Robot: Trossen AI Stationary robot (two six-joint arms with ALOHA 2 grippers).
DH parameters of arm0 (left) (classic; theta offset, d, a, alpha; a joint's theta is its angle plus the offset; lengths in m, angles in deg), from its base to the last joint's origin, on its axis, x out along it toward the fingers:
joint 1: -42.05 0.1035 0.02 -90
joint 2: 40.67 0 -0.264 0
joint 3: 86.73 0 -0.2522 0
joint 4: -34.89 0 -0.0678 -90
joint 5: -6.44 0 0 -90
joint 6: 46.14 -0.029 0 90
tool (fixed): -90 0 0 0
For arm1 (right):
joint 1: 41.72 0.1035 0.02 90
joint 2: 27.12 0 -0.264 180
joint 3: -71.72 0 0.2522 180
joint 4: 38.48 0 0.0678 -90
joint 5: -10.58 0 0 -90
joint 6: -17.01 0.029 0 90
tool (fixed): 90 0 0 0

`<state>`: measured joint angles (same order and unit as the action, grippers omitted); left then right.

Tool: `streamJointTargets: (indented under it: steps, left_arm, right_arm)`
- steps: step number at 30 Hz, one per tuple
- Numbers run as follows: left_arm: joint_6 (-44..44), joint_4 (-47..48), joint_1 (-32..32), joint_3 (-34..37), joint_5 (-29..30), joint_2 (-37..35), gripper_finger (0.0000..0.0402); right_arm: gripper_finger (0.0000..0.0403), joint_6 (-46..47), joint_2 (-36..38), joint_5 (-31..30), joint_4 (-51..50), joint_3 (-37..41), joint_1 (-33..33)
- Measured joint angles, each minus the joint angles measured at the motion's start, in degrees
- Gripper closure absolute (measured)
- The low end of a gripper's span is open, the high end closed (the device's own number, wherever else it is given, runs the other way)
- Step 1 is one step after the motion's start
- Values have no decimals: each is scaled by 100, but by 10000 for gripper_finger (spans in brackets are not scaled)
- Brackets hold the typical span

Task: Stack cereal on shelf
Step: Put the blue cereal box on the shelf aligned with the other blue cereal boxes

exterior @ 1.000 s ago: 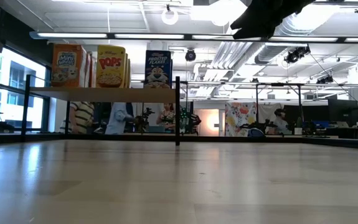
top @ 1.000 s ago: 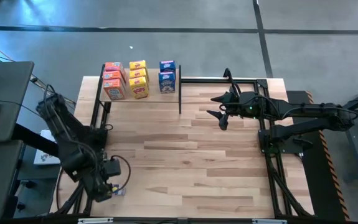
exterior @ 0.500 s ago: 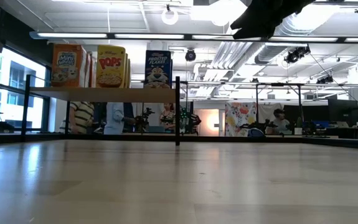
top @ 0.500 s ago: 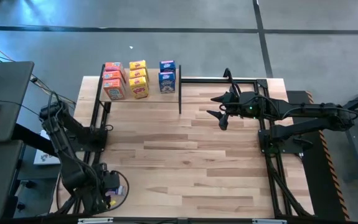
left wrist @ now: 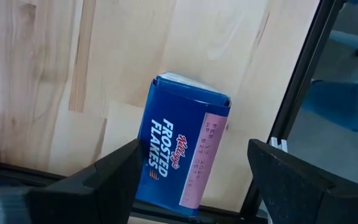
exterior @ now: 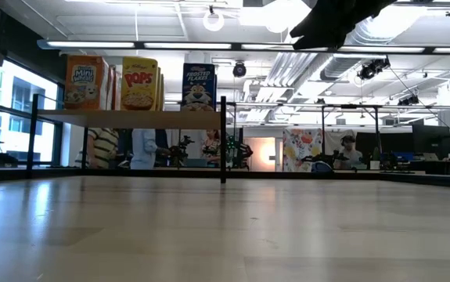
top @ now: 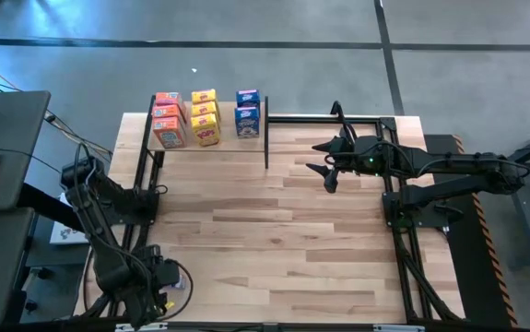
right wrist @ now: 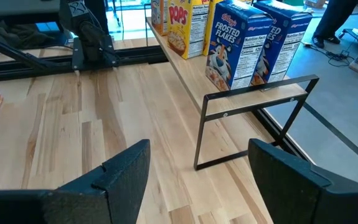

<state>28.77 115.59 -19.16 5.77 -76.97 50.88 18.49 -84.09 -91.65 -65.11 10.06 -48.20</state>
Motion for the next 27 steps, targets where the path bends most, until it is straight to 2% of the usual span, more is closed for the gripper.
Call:
streamJointTargets:
  steps: [7, 13, 22, 27]
  left_arm:
    - [48, -131, 1, -5, -7, -48, 122]
    - [-43, 93, 4, -279, -24, -58, 122]
    - [-166, 445, 4, -278, 163, -53, 122]
    - [-256, 319, 5, -79, 165, -56, 122]
  right_arm:
    - [139, -2, 0, 1, -21, 0, -1]
    - [139, -2, -1, 0, -22, 0, 0]
    - [139, -2, -1, 0, -22, 0, 0]
    - [139, -1, 0, 0, -22, 0, 0]
